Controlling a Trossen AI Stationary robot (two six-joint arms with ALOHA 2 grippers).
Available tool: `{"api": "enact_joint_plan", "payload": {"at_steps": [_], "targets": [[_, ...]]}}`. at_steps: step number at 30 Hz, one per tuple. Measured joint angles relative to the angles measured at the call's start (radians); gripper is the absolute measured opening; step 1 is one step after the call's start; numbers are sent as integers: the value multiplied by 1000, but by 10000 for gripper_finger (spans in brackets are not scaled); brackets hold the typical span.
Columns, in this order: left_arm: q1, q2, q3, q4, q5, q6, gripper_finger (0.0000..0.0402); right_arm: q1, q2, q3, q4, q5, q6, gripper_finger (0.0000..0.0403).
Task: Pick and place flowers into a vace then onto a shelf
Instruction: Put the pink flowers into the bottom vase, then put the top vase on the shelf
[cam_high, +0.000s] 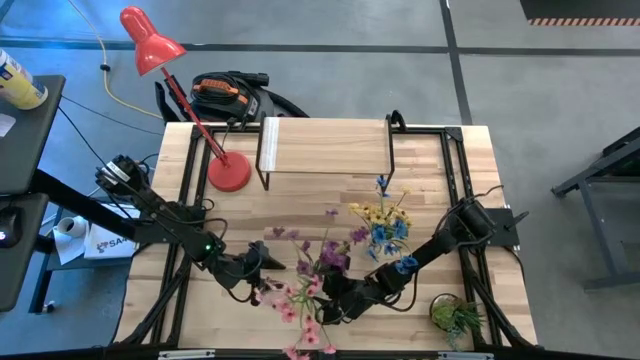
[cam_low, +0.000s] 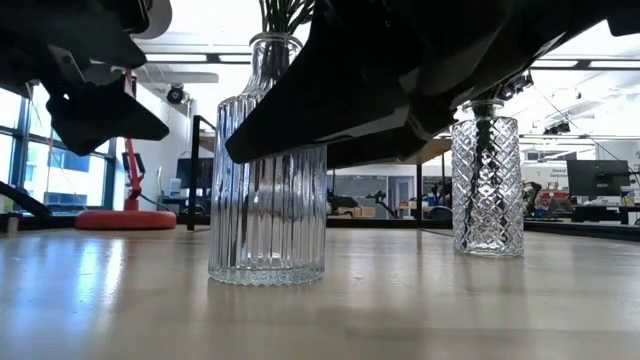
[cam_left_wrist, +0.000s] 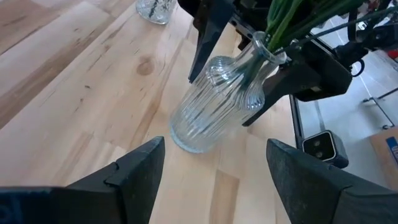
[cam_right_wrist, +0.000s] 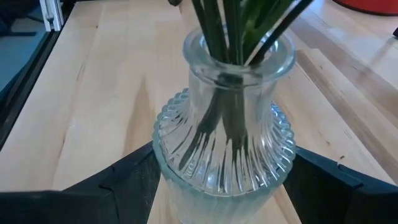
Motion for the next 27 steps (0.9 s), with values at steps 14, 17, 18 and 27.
{"api": "enact_joint_plan", "payload": {"at_steps": [14, 17, 18, 27], "targets": [[0, 7, 0, 82, -1, -26, 316, 3, -3, 2, -68, -6, 0, 301], [0, 21, 0, 84, -1, -27, 316, 12, -3, 2, -87, 11, 0, 301], [0, 24, 0, 88, 0, -31, 316, 15, -4, 2, -95, 22, 0, 301], [0, 35, 1, 100, 1, -45, 316, 80, -5, 2, -189, 25, 4, 301]]}}
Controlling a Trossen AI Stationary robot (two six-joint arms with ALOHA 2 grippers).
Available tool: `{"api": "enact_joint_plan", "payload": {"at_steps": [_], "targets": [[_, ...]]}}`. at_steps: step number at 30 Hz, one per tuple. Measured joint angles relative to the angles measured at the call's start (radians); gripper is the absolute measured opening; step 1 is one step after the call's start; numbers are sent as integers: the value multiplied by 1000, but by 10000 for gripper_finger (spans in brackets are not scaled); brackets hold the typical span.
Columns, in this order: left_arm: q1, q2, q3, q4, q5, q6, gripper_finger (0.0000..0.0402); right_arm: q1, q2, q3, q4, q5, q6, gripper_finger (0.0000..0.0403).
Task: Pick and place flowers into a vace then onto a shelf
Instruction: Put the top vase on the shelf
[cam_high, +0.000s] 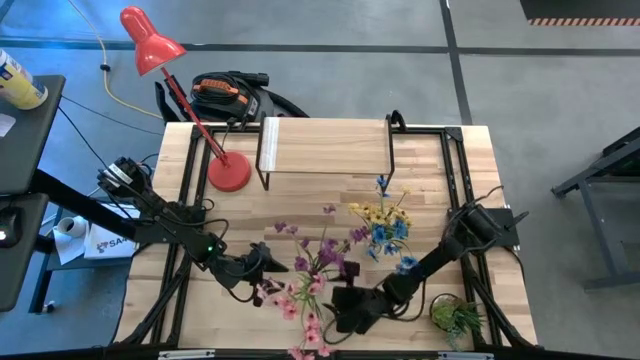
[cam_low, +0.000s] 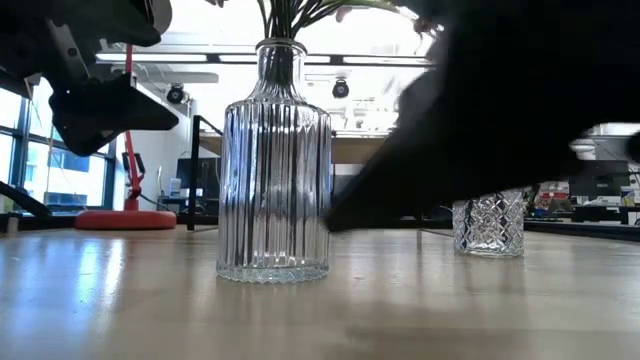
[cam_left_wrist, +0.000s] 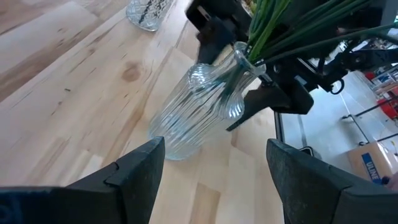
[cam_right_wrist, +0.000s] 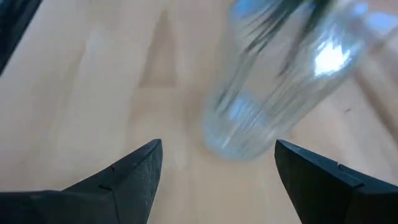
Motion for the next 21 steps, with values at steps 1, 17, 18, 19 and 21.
{"api": "enact_joint_plan", "payload": {"at_steps": [1, 17, 18, 19, 21], "targets": [[0, 0, 0, 1, 0, 0, 316, 13, -4, 0, -24, -12, 1, 301], [0, 0, 0, 48, -1, -15, 316, 225, -203, 0, -812, -95, 845, 301], [0, 0, 0, 47, -2, -15, 316, 247, -217, 0, -851, -85, 907, 301], [0, 0, 0, 45, -2, -15, 316, 266, -229, 0, -888, -81, 959, 301], [0, 0, 0, 46, -3, -16, 316, 299, -247, 0, -936, -89, 1027, 301]]}}
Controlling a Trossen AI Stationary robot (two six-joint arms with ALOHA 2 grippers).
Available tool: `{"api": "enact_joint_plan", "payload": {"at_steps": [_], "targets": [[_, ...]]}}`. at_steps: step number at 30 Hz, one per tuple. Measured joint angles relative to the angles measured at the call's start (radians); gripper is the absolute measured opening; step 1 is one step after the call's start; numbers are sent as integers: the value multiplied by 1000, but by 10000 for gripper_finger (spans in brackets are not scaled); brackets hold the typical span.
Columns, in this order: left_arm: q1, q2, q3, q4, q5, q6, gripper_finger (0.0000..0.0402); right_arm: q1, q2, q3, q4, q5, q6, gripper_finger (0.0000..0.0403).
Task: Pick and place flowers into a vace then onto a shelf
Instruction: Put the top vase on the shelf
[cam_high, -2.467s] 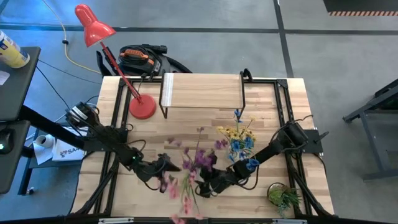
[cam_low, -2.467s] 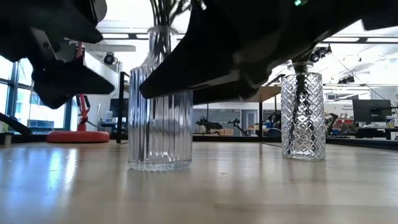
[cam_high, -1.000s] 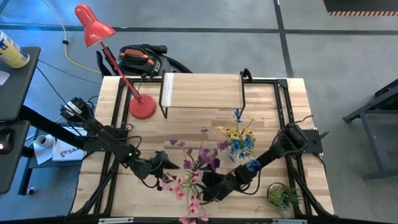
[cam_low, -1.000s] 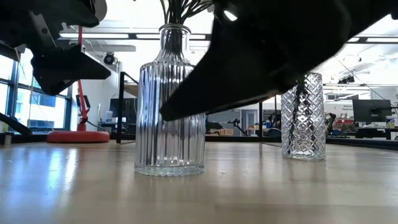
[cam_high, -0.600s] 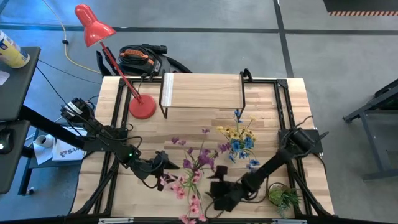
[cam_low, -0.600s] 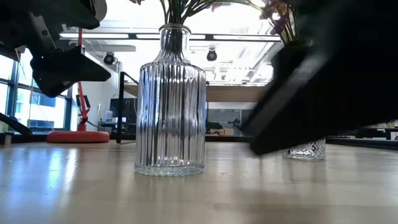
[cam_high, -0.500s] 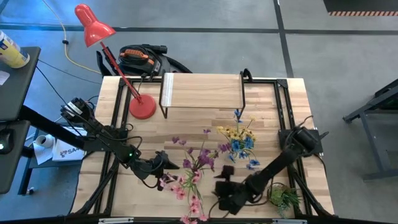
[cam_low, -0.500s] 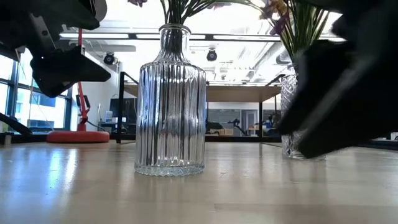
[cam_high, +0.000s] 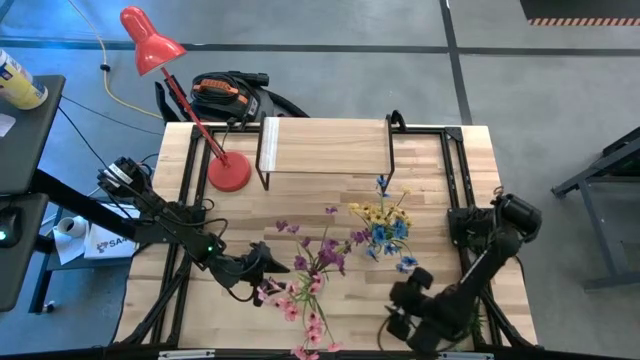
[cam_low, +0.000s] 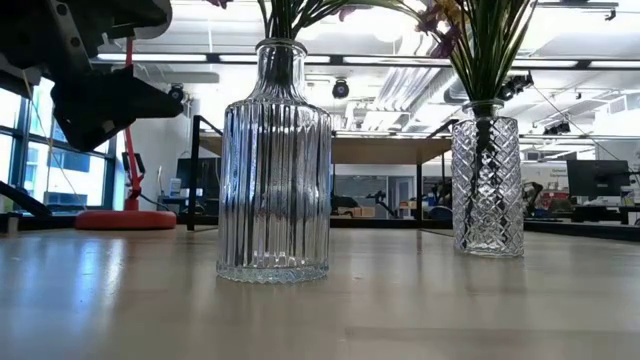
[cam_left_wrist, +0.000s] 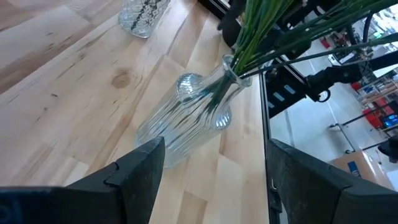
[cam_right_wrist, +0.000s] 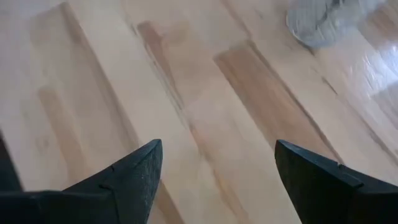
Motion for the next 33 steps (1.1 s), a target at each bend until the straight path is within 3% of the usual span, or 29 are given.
{"api": "enact_joint_plan", "payload": {"at_steps": [5, 12, 20, 28, 33], "targets": [[0, 0, 0, -1, -2, -25, 316, 20, -10, 0, -62, 32, 9, 301], [0, 0, 1, 9, -40, -26, 316, -44, -10, -9, -242, 122, -44, 301], [0, 0, 3, 6, -97, -26, 316, -133, -10, -9, -220, 156, -58, 301], [0, 0, 3, 6, -96, -26, 316, -38, -9, 5, -147, 89, 22, 284], [0, 0, 3, 6, -97, -28, 316, -10, -9, 79, -106, 201, -64, 262]]}}
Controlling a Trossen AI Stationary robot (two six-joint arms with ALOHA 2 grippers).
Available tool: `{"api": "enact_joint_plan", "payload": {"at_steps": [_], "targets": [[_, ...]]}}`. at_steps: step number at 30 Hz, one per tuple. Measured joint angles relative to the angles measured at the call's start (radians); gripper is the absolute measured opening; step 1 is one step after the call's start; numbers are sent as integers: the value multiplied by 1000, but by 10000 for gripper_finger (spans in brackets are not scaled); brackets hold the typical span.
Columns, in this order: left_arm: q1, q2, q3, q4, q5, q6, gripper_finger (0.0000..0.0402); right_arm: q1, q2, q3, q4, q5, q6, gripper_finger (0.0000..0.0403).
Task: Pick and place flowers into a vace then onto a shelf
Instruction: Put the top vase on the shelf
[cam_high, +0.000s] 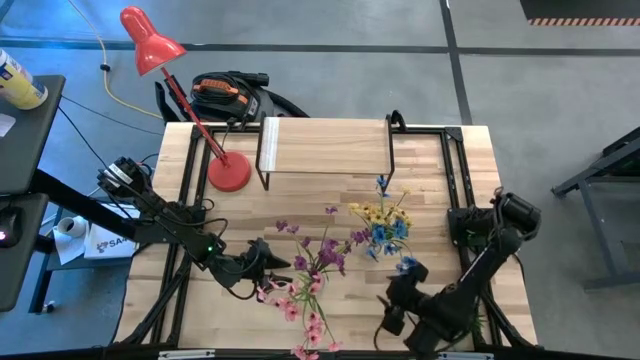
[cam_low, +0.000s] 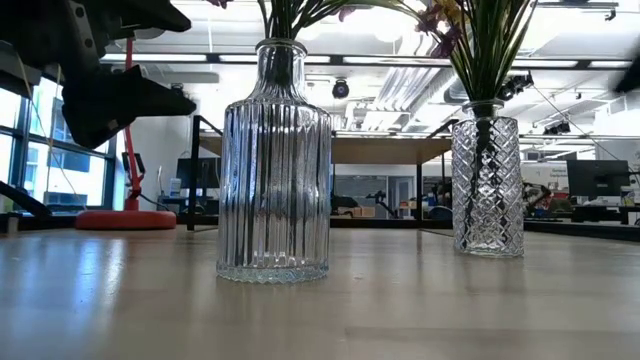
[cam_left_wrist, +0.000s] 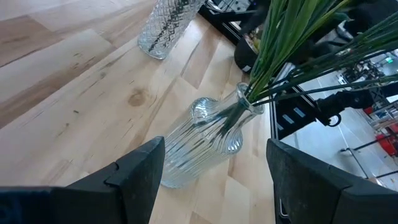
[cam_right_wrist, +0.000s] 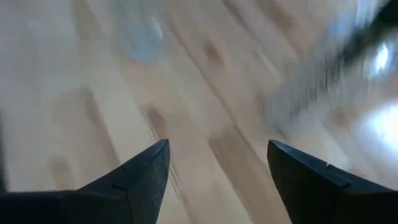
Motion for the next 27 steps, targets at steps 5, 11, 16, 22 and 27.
{"api": "enact_joint_plan", "payload": {"at_steps": [5, 11, 16, 22, 27], "targets": [[0, 0, 0, 9, -19, -141, 316, 44, -3, 32, 30, 185, -146, 257], [0, 0, 1, 78, -110, -174, 316, 57, -37, -56, 135, 337, -260, 256], [0, 0, 2, 93, -165, -175, 317, 86, -34, -225, 470, 313, -255, 256], [0, 0, 2, 106, -167, -176, 317, 100, -34, -330, 617, 256, -219, 256], [0, 0, 2, 107, -169, -176, 317, 100, -34, -381, 619, 230, -198, 256]]}}
